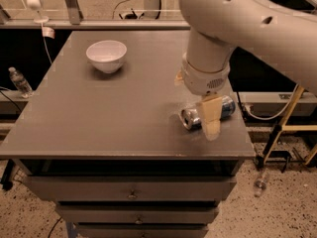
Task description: Place redbull can upright
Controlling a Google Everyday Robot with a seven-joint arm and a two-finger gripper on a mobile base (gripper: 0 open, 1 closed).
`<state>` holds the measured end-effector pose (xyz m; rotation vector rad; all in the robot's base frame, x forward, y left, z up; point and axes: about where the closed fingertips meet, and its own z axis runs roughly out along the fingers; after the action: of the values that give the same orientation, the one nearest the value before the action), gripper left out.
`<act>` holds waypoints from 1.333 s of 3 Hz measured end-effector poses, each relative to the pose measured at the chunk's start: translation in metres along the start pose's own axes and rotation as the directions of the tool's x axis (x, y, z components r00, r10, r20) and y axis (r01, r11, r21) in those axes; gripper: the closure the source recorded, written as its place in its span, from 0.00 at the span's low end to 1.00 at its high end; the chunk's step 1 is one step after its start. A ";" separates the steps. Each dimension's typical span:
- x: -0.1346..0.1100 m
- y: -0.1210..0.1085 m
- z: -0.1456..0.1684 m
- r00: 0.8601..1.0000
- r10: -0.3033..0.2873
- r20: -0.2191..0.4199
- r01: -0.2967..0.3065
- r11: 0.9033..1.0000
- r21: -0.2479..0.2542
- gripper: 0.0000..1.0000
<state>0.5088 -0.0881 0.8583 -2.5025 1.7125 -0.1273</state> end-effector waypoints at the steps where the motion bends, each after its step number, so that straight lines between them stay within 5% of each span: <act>1: -0.006 -0.002 0.008 0.998 0.044 -0.037 -0.044 0.999 -0.002 0.18; 2: -0.007 0.001 0.014 0.996 0.071 -0.050 -0.072 0.997 -0.018 0.49; 4: -0.011 0.008 0.020 0.997 0.074 -0.027 -0.075 0.996 -0.046 0.95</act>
Offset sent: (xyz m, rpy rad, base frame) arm -0.0044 0.0078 -0.0193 -0.0602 0.0172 -0.1042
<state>0.5000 -0.0797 0.8368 -2.4757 1.8363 -0.1142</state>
